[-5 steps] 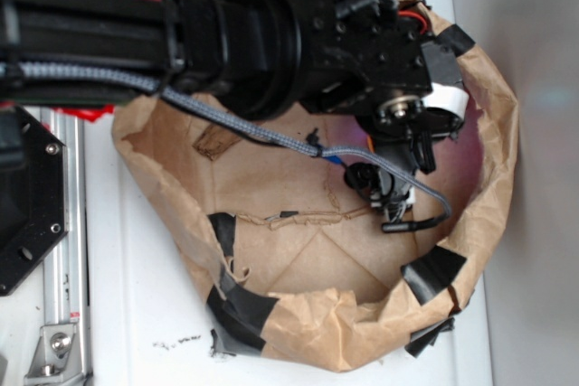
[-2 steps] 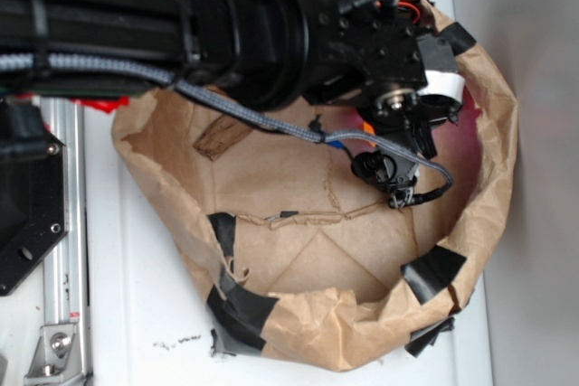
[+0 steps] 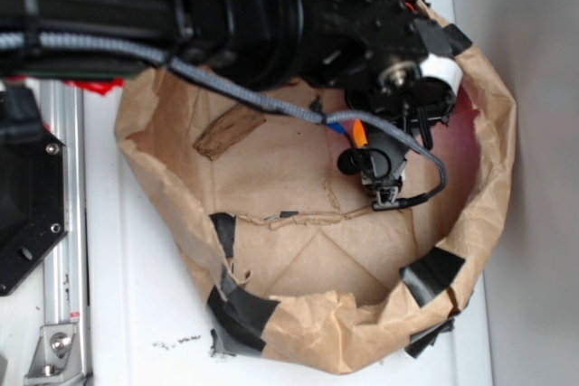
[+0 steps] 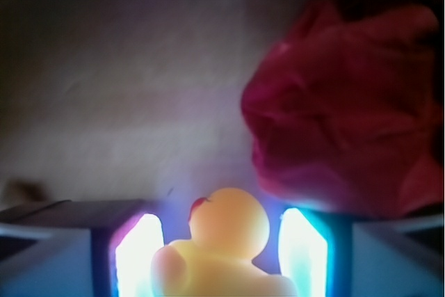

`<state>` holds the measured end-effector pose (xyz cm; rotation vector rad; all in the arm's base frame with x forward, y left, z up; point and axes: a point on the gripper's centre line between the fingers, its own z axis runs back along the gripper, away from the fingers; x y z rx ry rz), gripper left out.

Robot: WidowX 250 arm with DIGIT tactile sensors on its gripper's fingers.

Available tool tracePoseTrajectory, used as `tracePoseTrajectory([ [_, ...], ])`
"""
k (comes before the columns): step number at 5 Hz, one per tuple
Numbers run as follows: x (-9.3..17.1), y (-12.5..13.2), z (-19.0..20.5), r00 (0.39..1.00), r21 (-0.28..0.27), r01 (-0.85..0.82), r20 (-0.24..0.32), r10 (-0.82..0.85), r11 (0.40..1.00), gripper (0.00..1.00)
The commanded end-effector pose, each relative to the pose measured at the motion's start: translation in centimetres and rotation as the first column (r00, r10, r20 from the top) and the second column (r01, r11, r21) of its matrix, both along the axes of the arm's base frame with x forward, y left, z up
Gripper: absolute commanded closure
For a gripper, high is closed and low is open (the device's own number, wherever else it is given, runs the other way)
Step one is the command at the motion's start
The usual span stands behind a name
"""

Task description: Grab the yellow duck.

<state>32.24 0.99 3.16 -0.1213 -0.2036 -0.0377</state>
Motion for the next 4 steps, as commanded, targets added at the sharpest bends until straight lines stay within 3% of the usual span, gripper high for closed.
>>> tracePoseTrajectory([
  [1,-3.2,0.2,8.1,0.974,0.126,0.225,-0.009,-0.226,0.966,1.00],
  [2,-4.9,-0.2,9.9,0.956,0.188,0.284,-0.131,-0.263,0.940,1.00],
  [3,-5.4,-0.6,10.4,0.945,0.167,0.300,-0.184,-0.269,0.939,1.00],
  [4,-5.9,-1.4,11.1,0.948,0.163,0.301,-0.159,-0.276,0.940,1.00],
])
